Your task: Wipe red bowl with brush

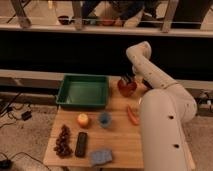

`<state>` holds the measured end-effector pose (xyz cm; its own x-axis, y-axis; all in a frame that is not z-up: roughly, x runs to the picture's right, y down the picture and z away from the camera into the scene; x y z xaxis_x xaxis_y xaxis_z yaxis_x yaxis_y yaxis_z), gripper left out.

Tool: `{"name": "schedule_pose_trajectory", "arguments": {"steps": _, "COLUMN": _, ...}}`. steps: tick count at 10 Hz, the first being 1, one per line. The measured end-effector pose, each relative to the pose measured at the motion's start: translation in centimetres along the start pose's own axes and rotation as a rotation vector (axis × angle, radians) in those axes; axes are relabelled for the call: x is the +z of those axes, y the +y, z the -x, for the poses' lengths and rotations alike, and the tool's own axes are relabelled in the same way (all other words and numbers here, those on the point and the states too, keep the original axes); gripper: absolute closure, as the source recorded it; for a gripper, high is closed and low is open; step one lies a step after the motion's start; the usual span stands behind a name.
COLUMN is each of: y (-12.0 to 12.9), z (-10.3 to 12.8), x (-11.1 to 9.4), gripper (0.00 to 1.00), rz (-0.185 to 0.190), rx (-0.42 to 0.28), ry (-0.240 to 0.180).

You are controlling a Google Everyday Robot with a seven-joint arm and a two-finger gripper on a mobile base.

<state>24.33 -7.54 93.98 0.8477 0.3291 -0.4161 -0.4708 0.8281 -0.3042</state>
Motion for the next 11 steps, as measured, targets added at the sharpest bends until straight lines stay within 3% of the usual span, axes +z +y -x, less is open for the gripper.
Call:
{"name": "schedule_pose_trajectory", "arguments": {"steps": 5, "y": 2.1, "z": 2.5, "x": -1.1, "gripper": 1.0, "rz": 0.006, "rx": -0.05, "ry": -0.05}}
{"name": "schedule_pose_trajectory", "arguments": {"steps": 8, "y": 3.6, "z": 2.2, "x": -1.8, "gripper": 1.0, "rz": 0.016, "rx": -0.071, "ry": -0.077}}
{"name": "schedule_pose_trajectory", "arguments": {"steps": 11, "y": 4.7, "z": 0.2, "x": -1.9, "gripper": 1.0, "rz": 0.027, "rx": -0.074, "ry": -0.078}}
